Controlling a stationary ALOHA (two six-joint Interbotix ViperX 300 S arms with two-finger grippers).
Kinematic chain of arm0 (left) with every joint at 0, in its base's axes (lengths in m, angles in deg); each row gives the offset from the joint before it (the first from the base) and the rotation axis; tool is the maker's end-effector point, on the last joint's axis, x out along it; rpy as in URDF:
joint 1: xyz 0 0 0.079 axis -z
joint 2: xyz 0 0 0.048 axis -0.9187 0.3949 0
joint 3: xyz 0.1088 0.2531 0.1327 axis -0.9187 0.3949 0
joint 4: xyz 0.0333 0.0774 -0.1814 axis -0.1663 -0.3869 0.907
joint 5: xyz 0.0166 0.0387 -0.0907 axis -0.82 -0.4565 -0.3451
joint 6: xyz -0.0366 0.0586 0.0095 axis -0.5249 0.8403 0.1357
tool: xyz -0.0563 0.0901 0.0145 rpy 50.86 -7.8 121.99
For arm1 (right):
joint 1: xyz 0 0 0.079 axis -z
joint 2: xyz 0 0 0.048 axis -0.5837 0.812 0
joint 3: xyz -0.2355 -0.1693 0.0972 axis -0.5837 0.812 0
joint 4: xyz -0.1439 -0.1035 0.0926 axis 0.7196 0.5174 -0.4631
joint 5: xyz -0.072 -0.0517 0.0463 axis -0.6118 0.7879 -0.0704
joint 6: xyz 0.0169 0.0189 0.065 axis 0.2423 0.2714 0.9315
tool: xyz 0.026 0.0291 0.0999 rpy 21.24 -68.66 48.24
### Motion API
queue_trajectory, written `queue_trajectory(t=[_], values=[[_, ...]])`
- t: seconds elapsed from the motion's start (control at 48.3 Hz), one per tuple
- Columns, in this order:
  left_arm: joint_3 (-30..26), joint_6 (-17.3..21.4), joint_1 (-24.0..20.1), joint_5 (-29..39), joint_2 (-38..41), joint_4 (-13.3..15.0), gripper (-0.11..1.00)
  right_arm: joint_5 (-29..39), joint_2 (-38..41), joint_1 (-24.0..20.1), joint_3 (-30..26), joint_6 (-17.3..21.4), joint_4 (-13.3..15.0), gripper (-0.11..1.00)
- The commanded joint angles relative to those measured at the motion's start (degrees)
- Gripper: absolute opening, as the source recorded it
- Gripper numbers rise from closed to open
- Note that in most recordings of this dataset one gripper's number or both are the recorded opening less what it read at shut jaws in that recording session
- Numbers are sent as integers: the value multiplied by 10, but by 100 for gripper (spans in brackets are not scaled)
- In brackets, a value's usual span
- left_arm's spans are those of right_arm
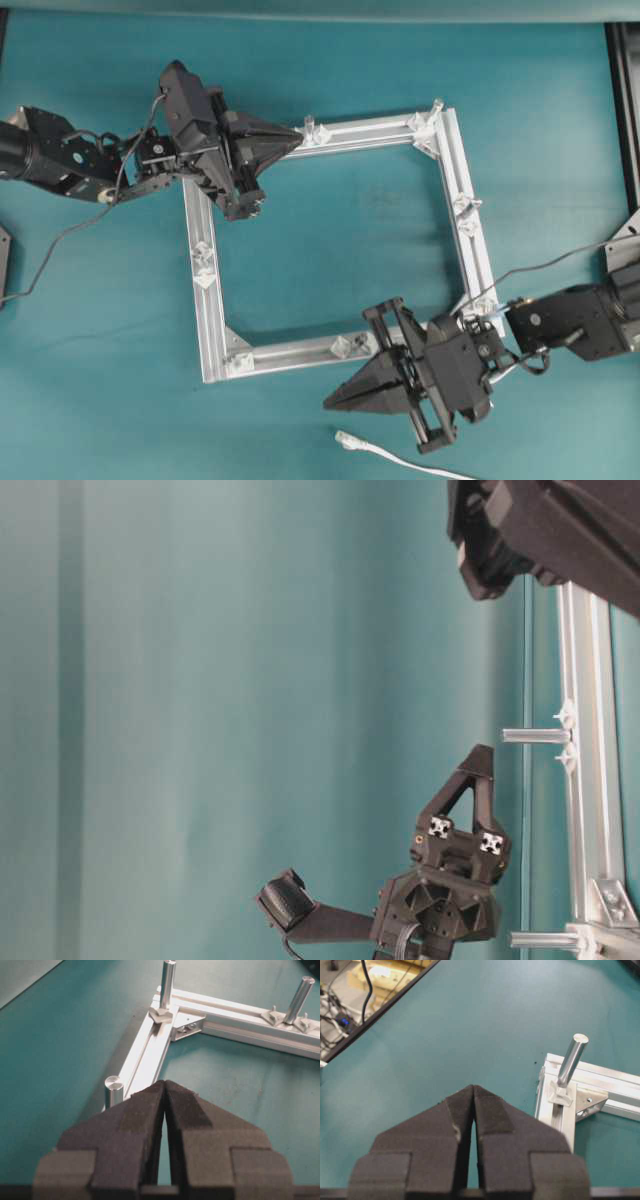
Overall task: Move the cable alternately left and right between 8 pins so it hooks onto each one.
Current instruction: 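Grasp the white cable's RJ45 plug end with the right gripper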
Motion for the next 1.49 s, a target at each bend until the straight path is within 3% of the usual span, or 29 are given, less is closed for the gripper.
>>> queue_trajectory(t=[0.0, 0.269, 0.559, 0.87, 1.139, 1.242, 1.408, 1.47], values=[[-12, 11, 5, 17, -50, -26, -1, -2, -11, -8, -10, 8, 4, 0], [-15, 25, 20, 127, -166, -26, 0, 250, -86, -37, -58, 65, 4, 0], [28, 24, 55, 218, -247, -26, 1, 442, -84, -51, -117, 181, 4, 0], [79, 23, 82, 325, -336, -26, 10, 534, -29, -78, -181, 290, 4, 0], [133, 20, 82, 379, -432, -26, 18, 577, 1, -97, -212, 358, 4, 1], [146, 18, 82, 403, -467, -26, 28, 592, 11, -97, -214, 367, 4, 12], [157, 19, 82, 446, -509, -26, 52, 620, 28, -97, -222, 383, 9, 56], [164, 19, 82, 458, -525, -26, 56, 621, 37, -97, -223, 394, 13, 65]])
